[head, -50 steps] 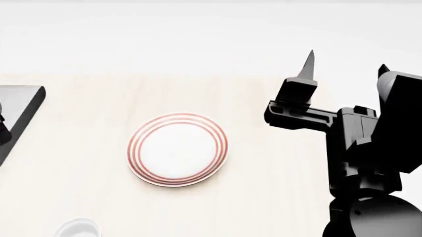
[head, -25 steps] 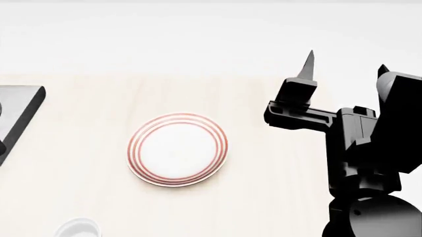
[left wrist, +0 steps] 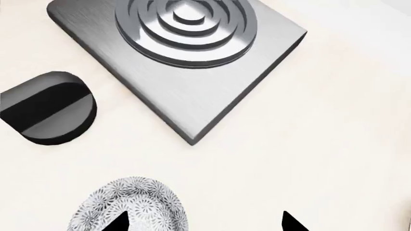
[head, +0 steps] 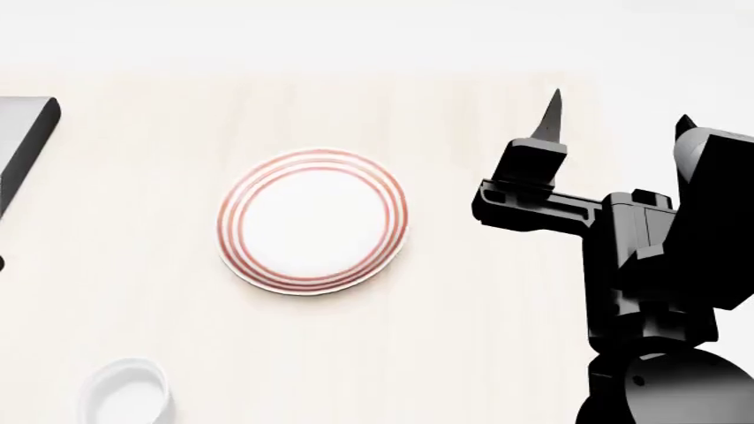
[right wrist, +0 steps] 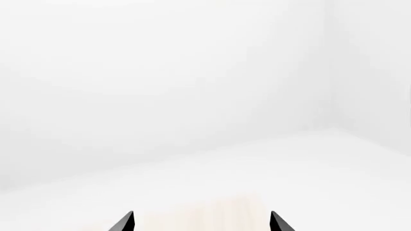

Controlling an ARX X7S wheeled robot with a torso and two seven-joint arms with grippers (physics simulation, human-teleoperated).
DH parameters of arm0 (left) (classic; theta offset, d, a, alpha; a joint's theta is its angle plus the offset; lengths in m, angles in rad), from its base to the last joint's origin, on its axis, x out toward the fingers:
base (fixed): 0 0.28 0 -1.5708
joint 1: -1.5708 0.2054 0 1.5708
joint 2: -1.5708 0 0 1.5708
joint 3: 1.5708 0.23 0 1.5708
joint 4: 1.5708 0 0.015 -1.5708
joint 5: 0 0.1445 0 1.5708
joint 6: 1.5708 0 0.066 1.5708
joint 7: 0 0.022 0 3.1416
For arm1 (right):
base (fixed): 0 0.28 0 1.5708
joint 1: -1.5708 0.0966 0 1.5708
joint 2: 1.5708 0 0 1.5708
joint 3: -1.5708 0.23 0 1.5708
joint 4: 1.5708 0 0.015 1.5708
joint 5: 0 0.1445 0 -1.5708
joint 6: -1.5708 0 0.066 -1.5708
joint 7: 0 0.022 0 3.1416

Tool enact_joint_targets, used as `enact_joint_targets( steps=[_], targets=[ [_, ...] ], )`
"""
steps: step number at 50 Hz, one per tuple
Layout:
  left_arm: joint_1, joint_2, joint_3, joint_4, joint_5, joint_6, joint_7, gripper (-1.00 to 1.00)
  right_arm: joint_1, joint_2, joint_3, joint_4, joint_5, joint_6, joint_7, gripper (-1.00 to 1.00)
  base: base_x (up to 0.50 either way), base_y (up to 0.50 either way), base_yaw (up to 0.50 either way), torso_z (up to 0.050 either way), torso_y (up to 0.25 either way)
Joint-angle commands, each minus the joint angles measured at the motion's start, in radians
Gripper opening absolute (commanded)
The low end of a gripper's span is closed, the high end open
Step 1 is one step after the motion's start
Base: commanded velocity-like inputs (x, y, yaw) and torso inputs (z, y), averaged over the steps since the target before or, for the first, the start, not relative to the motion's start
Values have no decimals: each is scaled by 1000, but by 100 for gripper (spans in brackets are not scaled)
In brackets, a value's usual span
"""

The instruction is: Pick the akita bowl next to the ramekin and place it on the plate.

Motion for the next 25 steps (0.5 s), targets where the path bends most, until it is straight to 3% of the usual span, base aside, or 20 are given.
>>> enact_joint_targets(
  steps=[1, 7, 25],
  targets=[
    [10, -16, 24, 2, -8, 27, 17, 100, 0, 3, -2, 0, 5, -2, 4, 100, 0, 0, 0, 5, -250],
    [19, -3, -2, 4, -19, 15, -16, 100, 0, 5, -3, 1, 7, -4, 6, 100, 0, 0, 0, 5, -231],
    [25, -18, 33, 6, -26, 45, 3, 100, 0, 9, -7, 2, 13, -8, 11, 100, 0, 0, 0, 0, -3]
  ],
)
